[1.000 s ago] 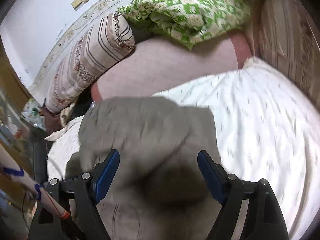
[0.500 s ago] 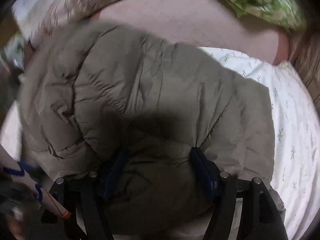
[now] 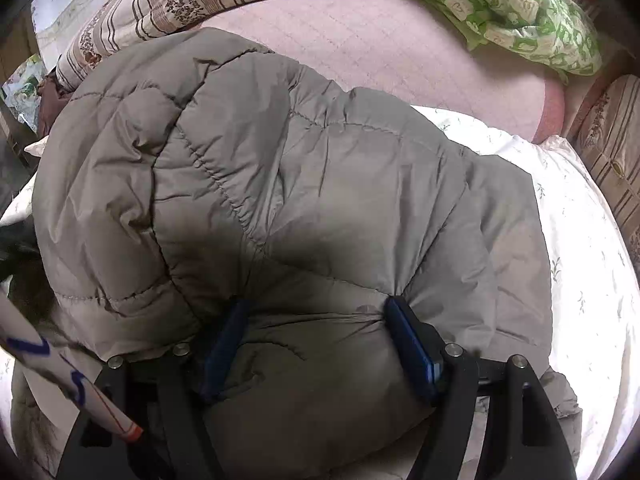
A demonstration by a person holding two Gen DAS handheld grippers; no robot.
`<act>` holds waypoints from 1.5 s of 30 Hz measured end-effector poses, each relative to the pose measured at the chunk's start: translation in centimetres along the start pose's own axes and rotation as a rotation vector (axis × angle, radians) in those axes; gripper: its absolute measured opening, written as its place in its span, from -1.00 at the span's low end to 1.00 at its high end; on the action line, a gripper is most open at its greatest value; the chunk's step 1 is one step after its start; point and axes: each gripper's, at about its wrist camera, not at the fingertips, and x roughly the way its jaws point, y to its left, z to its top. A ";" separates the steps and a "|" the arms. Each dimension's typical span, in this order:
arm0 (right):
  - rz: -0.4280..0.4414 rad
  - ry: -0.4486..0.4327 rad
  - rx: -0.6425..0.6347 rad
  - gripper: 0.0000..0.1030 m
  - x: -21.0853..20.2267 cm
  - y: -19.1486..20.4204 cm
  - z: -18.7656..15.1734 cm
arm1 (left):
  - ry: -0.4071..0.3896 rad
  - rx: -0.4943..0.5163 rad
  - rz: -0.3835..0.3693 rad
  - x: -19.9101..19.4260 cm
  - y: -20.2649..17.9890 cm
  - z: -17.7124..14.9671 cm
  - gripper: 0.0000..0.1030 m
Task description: Fold large clothes
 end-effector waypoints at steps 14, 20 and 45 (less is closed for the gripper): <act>0.062 -0.126 0.028 0.55 -6.5 -0.7 -1.7 | -0.105 0.026 -0.055 -6.0 1.3 -2.8 -0.09; -0.024 -0.040 -0.077 0.64 -3.1 1.4 -3.5 | -0.061 0.084 0.039 -2.8 -0.1 -4.1 0.06; -0.083 0.067 0.270 0.66 -16.1 -15.9 -15.7 | -0.109 -0.063 0.150 -15.3 9.8 -17.6 0.06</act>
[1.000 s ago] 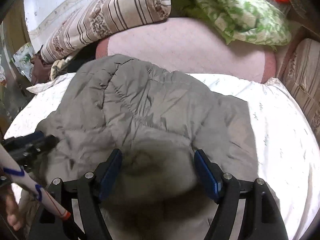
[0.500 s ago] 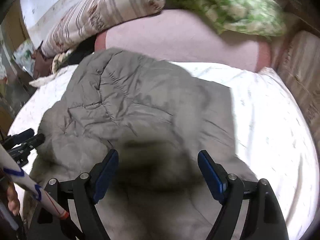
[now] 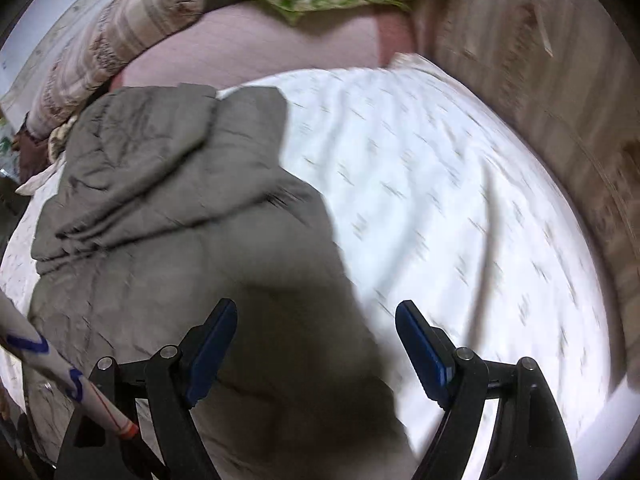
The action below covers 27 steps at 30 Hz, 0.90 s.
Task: Fold large clothes
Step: 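Grasp the jacket hem with both tools and lift it toward the hood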
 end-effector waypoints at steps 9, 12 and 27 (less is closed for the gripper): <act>0.007 0.036 0.090 0.66 -0.6 -4.4 -4.1 | -0.013 -0.010 0.040 -2.3 0.9 -3.7 0.06; 0.017 0.035 0.103 0.66 -0.9 -4.7 -5.0 | -0.010 -0.007 0.050 -2.7 1.2 -4.8 0.06; 0.088 0.043 0.196 0.71 -1.5 -6.3 -6.6 | 0.056 -0.095 0.073 -1.9 4.6 -7.5 0.06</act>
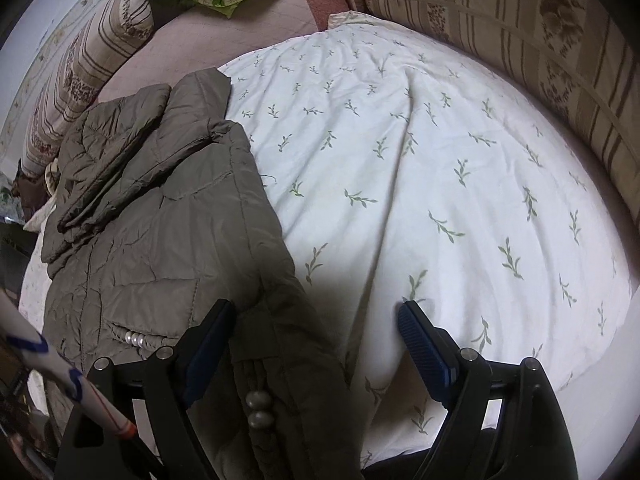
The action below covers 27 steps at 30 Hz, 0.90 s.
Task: Fold large clothes
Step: 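Grasp the jacket hem with both tools and lift it toward the hood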
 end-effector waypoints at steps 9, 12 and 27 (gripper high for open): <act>0.123 0.050 0.066 0.74 0.4 -1.1 -0.8 | 0.108 -0.178 -0.100 3.3 6.0 -0.3 0.06; 0.147 0.054 0.057 0.78 0.4 -1.0 -1.2 | 0.194 -0.204 -0.219 5.4 6.7 -0.6 0.06; 0.304 0.034 0.285 0.81 0.5 -5.4 0.3 | 0.209 -0.411 -0.532 3.2 9.2 -4.3 0.06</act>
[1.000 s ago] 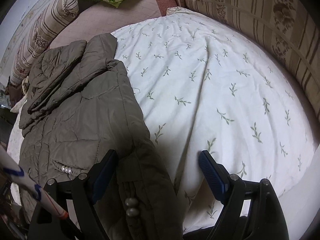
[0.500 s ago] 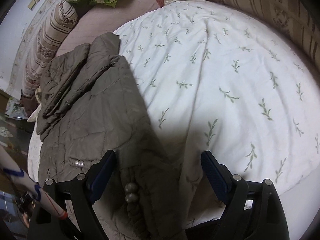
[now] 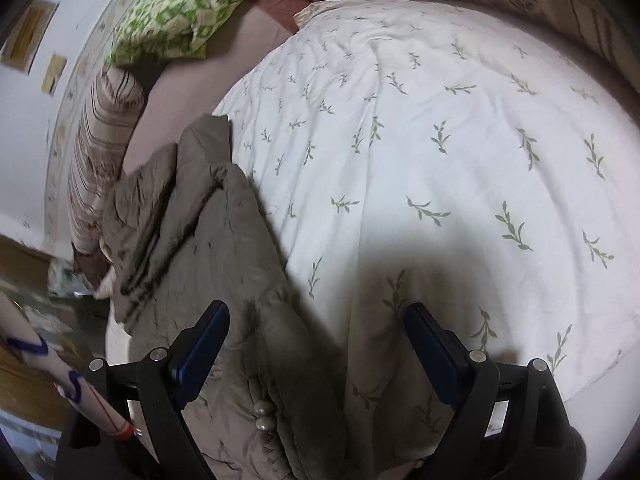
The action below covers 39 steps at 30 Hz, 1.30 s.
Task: Fold large clothes
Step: 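Grasp the jacket hem with both tools and lift it toward the hood, then fold the held hem over the jacket body with both tools toward the hood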
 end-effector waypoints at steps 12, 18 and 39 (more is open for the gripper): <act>0.140 0.153 -0.070 0.81 0.1 1.3 -3.3 | 0.134 -0.013 -0.143 3.9 -2.0 0.7 0.05; 0.154 0.203 -0.136 0.74 -0.9 1.6 -5.5 | 0.147 0.030 -0.157 2.8 -2.4 -1.8 0.05; 0.067 0.210 -0.309 -0.51 -2.2 5.3 -9.0 | 0.110 0.185 -0.042 -0.2 -4.7 -6.7 -0.63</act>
